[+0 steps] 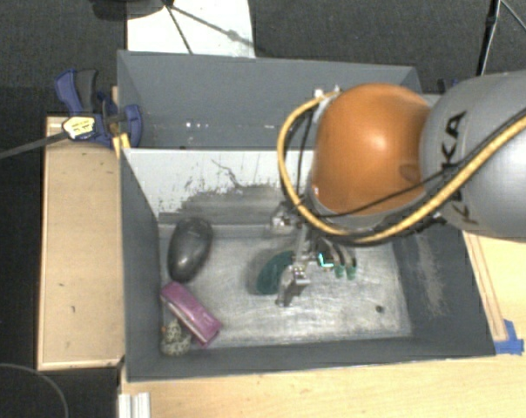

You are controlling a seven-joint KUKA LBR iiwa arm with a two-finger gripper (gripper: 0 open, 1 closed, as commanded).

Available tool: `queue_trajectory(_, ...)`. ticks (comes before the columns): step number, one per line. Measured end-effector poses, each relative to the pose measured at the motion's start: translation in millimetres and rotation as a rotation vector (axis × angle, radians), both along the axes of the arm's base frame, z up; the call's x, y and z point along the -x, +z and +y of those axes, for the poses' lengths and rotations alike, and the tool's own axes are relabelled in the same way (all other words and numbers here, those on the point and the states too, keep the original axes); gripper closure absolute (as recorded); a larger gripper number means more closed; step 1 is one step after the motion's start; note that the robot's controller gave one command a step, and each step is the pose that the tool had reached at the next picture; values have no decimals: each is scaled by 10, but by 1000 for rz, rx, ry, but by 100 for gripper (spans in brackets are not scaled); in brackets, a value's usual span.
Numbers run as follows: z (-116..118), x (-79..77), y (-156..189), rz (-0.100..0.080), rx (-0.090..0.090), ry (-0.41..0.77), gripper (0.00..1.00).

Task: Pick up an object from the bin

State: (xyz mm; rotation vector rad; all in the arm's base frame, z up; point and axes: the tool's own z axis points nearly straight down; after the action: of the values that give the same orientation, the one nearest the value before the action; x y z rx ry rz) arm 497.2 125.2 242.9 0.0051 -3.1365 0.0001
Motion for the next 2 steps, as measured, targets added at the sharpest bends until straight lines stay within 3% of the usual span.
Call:
queue_trajectory(1,-214,-69,-1573,-1,0,79,0)
queue_trajectory(2,-195,-214,-1054,-12,-1,255,0)
